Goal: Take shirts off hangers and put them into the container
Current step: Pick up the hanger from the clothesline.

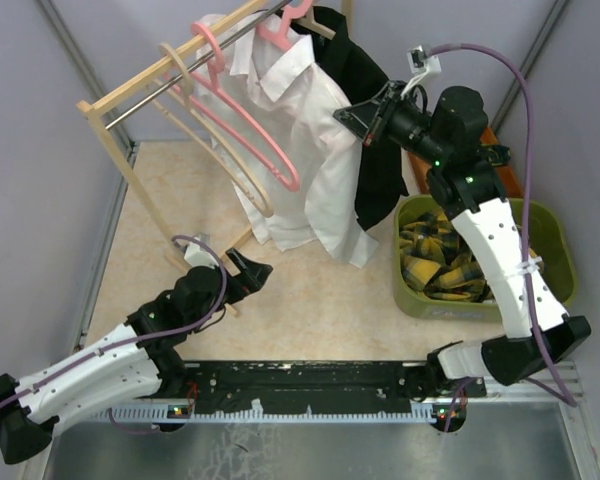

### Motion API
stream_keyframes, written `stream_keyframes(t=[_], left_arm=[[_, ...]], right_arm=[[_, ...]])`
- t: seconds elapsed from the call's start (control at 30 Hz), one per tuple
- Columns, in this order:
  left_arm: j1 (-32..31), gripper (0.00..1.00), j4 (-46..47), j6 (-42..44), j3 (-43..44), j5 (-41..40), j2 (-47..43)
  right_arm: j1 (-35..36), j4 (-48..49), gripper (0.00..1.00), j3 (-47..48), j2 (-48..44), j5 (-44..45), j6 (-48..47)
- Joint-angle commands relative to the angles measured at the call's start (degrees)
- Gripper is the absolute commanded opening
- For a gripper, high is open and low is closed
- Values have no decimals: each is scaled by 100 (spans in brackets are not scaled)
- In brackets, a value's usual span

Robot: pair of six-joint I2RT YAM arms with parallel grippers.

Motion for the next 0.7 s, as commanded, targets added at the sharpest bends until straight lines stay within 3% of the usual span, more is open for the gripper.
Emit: stream_keyframes(t=[0.0,0.5,0.67], left_arm=[[4,99,62,44,227,-38,-25],[6,99,120,69,231,-82,10],[1,99,210,105,217,-42,19]], right_arm=[[50,425,0,-48,-667,33,-169],[52,-908,0,-1279,-1698,562,-598],[50,-1559,0,-1852,-2088,294,-885]])
